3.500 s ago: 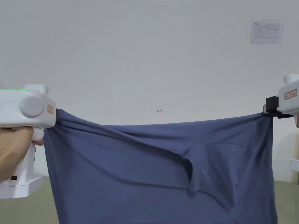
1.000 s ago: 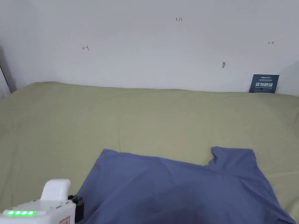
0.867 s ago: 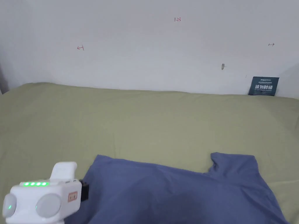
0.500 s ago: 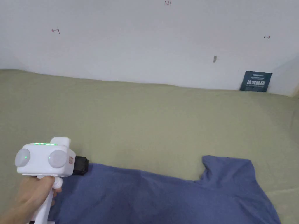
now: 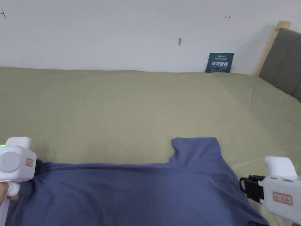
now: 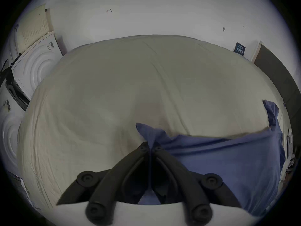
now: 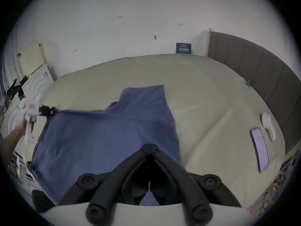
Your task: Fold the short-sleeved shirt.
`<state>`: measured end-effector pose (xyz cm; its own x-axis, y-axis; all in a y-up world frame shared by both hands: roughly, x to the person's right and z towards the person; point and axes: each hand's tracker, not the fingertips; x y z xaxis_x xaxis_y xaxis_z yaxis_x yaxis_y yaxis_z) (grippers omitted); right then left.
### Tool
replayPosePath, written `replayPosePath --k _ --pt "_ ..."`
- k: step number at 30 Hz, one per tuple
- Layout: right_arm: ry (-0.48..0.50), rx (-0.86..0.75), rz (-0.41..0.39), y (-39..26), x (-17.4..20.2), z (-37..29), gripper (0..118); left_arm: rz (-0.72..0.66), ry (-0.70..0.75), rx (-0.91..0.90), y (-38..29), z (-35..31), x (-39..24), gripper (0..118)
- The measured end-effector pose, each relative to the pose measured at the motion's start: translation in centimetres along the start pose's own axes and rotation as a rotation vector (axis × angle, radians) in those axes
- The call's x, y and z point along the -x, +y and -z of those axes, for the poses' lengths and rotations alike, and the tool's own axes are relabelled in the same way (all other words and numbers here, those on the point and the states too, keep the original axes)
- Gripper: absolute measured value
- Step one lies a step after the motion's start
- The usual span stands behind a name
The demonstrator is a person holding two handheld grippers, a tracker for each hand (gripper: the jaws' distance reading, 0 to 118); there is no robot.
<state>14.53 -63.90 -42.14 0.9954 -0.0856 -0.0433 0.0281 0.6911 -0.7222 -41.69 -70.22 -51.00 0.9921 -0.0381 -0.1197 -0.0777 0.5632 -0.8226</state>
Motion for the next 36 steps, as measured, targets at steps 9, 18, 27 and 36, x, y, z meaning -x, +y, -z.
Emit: replayPosePath --k 9,18,27,36 --pt "-0.004 0.255 0.050 5.2 -2.5 9.2 104 0.014 -0.004 0.013 0.5 0.8 0.6 2" --pt "-0.054 0.250 -0.047 2.6 -0.5 11.2 99 0.010 -0.009 0.010 0.7 1.8 0.9 2" --pt "0.046 0.096 -0.071 3.8 0.0 5.1 0 0.012 -0.039 -0.063 0.4 -3.3 2.0 2" --pt "0.124 -0.085 -0.081 8.6 2.7 -7.5 0 -0.011 -0.044 -0.216 2.0 -18.8 5.8 2"
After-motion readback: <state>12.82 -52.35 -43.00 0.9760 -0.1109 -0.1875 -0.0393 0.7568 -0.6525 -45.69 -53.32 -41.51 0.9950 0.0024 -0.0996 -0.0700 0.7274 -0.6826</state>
